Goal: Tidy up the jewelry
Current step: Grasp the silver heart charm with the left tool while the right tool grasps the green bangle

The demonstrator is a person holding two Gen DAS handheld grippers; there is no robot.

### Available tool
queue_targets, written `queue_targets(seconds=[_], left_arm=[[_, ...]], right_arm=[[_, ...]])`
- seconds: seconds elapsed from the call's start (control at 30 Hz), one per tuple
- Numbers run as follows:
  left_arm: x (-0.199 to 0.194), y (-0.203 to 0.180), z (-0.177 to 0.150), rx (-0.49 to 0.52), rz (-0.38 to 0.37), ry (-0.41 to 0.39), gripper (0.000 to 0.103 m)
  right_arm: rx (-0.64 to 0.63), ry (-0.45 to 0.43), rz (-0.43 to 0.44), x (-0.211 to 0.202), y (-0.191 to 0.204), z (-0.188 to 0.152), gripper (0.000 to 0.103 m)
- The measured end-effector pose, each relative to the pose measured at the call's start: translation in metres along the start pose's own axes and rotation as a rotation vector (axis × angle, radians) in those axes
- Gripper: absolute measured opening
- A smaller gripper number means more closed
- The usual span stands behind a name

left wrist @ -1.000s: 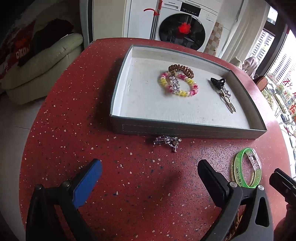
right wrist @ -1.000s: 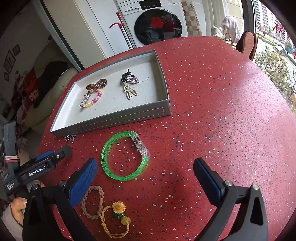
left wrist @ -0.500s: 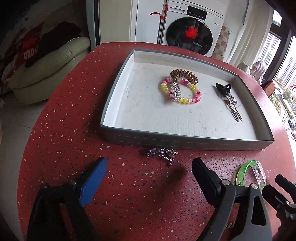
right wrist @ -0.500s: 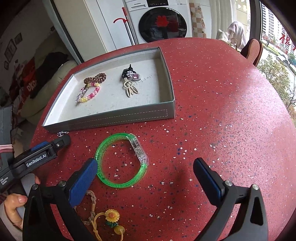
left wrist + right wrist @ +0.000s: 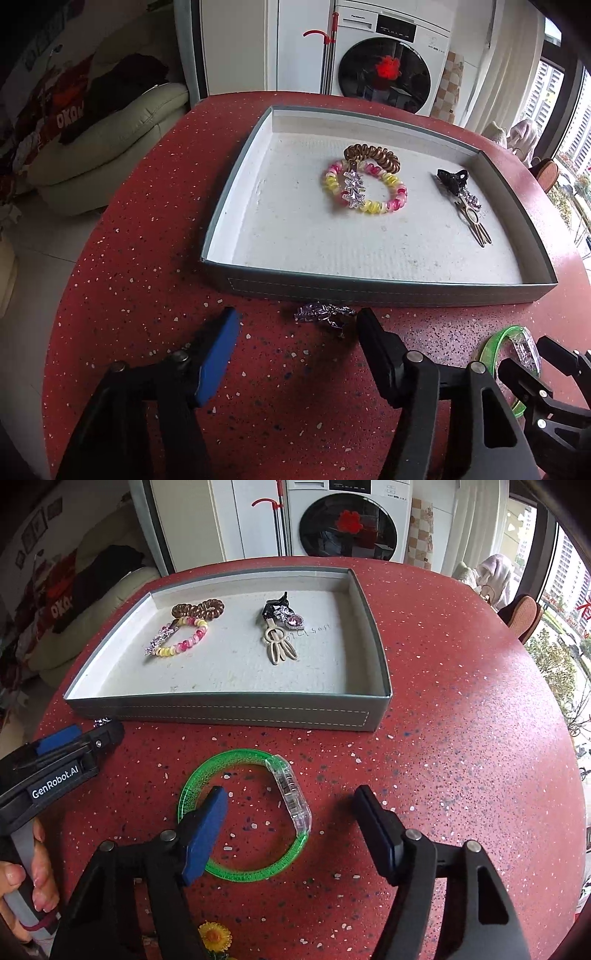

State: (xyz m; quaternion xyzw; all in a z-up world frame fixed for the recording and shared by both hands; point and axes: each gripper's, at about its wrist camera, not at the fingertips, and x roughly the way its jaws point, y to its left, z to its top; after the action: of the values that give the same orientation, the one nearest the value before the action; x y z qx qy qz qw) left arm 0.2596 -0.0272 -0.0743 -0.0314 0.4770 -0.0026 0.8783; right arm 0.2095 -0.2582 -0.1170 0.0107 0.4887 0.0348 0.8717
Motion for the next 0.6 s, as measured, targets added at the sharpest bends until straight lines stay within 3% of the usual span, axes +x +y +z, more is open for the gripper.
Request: queue_targets(seconds=[0.03,0.13,0.17,0.2,0.3,0.37,0.6], left_arm=[[-0.001,0.001,0.0,0.001,-0.001,-0.004,0.073],[-0.004,0.001,-0.001,0.014,-0.012,-0.008,0.053],[-0.005,0.001,-0.001,0.017,-0.02,-0.008,0.049],[-0.006,0.002,-0.002,0.018,-0.027,-0.009,0.047],[-0.008,0.003,-0.004,0.021,-0.059,-0.01,0.044],[-0.013,0.004,-0.006,0.04,-0.084,-0.021,0.034],[-0.02,0.01,-0.012,0.066,-0.16,-0.007,0.029]], right_arm=[[-0.007,-0.002,-0.006,-0.001,0.001,0.0,0.068],[-0.024,-0.004,-0.032,-0.002,0.002,0.0,0.049],[-0.025,-0.006,-0.027,-0.003,0.002,0.0,0.037],[-0.022,-0.004,-0.023,-0.004,0.002,0.0,0.026],[-0.017,-0.004,-0.025,-0.005,0.003,0.0,0.013],[-0.011,-0.006,-0.023,-0.005,0.004,-0.001,0.011],[0.028,-0.013,0.014,-0.01,0.0,-0.004,0.011]])
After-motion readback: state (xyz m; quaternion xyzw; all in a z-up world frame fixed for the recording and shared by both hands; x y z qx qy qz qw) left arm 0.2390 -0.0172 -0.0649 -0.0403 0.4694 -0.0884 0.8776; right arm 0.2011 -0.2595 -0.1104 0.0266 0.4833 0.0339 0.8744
